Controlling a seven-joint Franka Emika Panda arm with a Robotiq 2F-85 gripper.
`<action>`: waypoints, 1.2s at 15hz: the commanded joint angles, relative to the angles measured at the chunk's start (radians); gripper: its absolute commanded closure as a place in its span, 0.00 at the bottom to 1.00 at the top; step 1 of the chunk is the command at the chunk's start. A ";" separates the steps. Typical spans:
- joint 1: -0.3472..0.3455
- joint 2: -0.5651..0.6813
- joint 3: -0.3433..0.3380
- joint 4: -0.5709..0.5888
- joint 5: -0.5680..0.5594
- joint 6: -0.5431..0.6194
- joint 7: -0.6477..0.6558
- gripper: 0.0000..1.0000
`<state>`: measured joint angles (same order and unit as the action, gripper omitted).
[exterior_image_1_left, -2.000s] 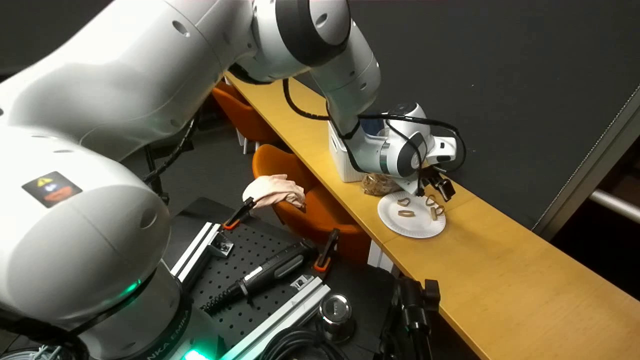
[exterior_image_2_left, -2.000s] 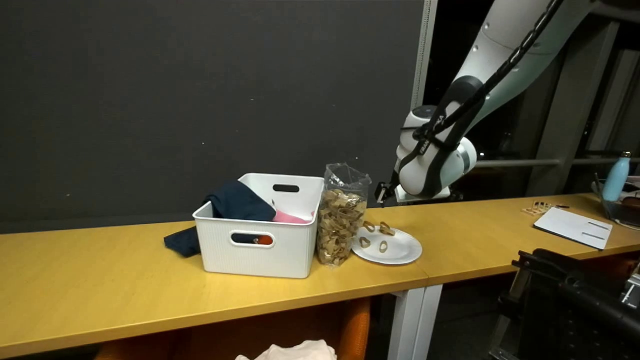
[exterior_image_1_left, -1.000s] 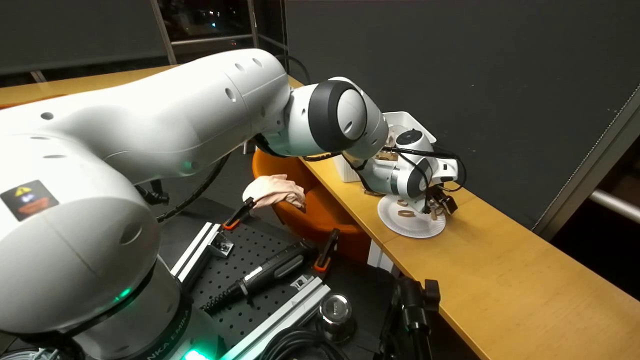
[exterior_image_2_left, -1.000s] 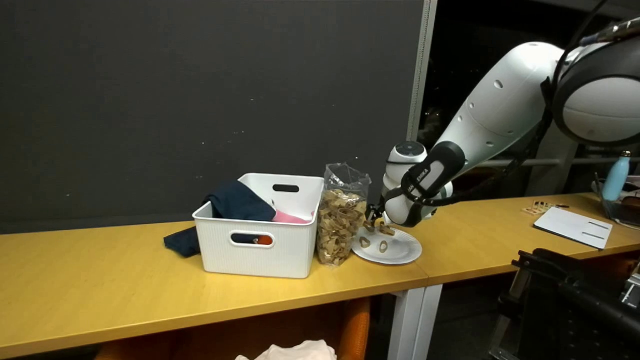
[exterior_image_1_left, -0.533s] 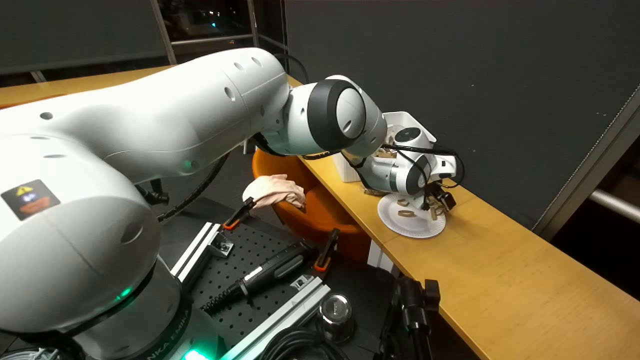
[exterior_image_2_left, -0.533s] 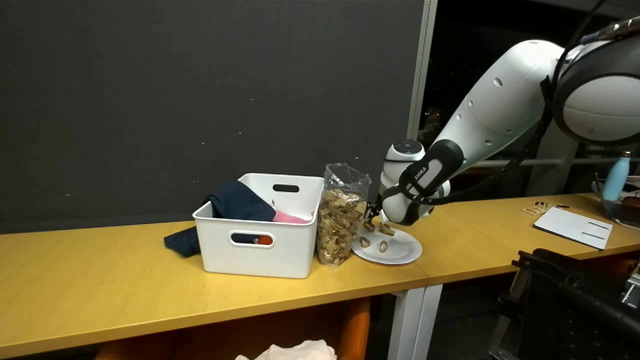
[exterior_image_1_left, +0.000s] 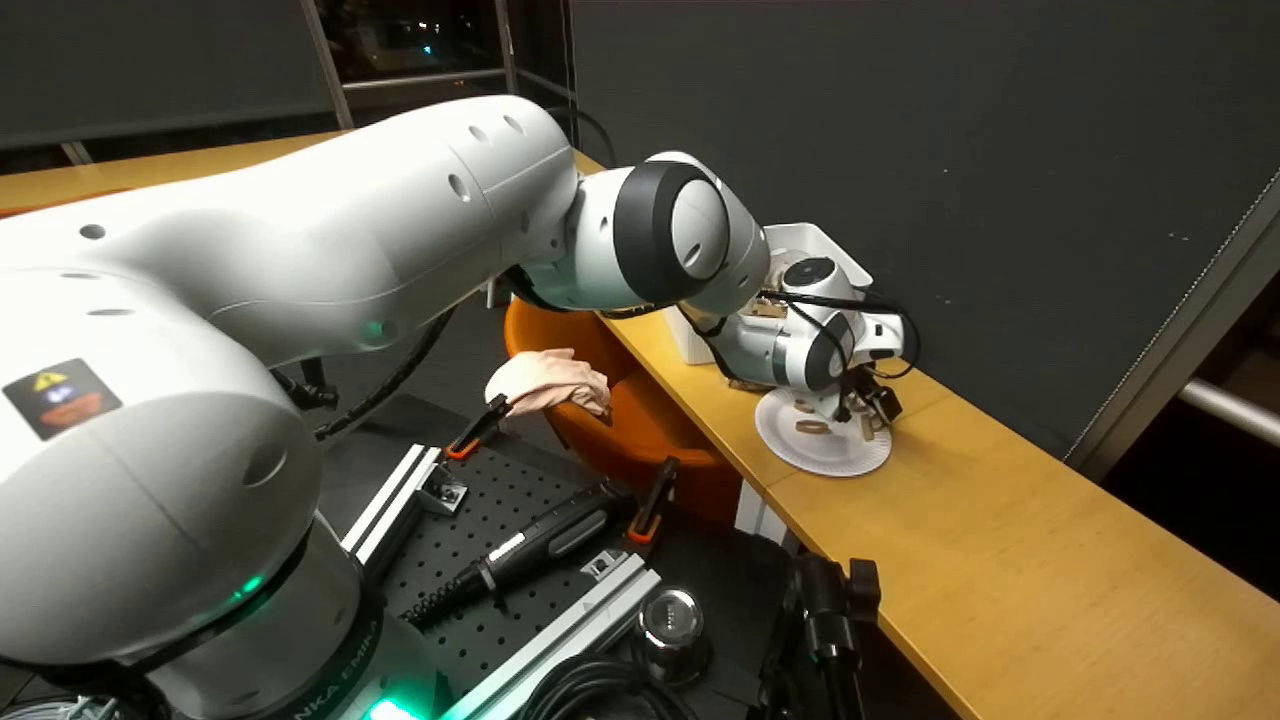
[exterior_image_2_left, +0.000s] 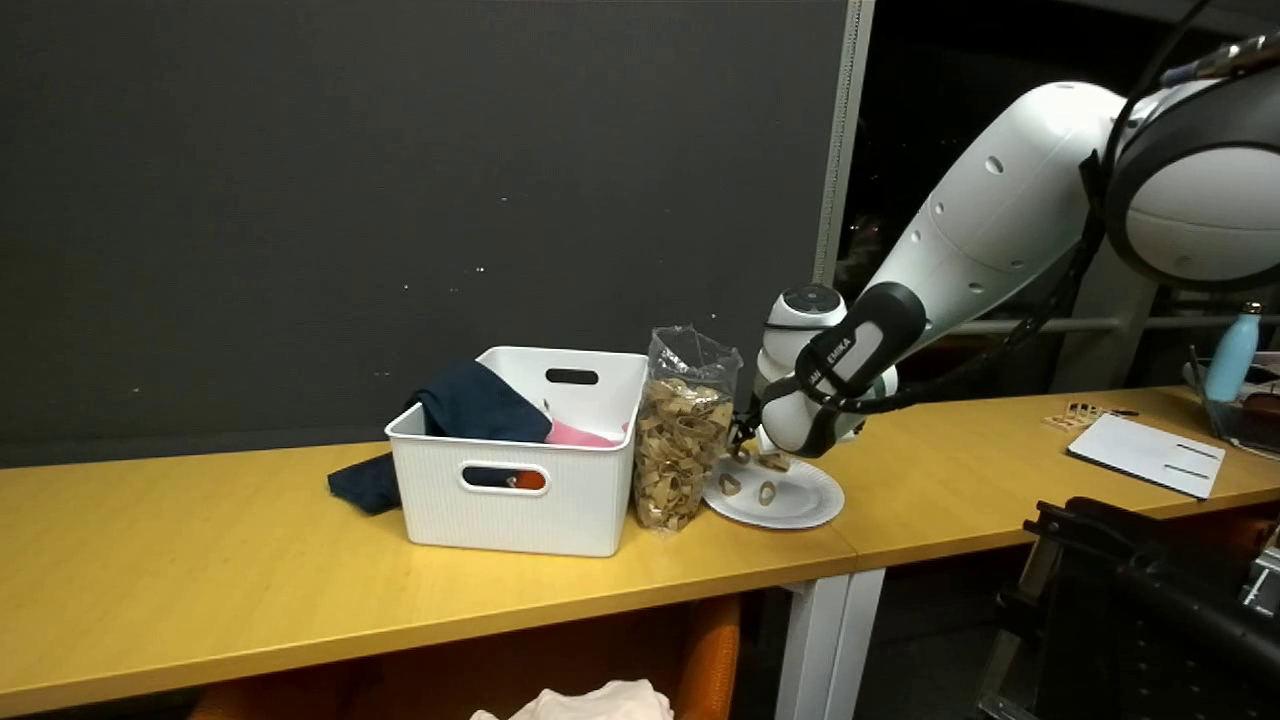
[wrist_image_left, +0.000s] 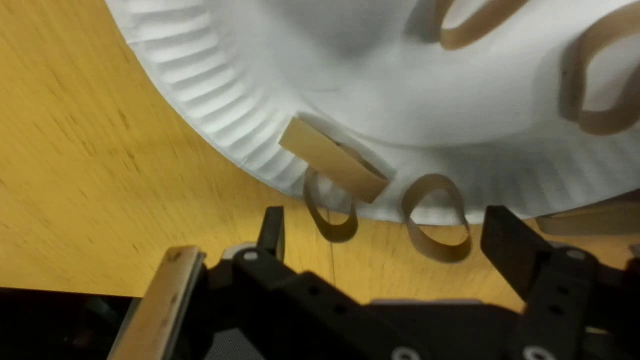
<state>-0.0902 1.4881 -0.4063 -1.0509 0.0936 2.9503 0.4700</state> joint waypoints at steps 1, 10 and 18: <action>-0.016 0.000 0.024 0.002 -0.048 -0.007 0.031 0.00; -0.040 0.000 0.048 0.005 -0.109 -0.015 0.045 0.56; -0.041 0.000 0.065 0.010 -0.114 -0.027 0.034 1.00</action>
<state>-0.1211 1.4883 -0.3646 -1.0585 -0.0088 2.9456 0.4996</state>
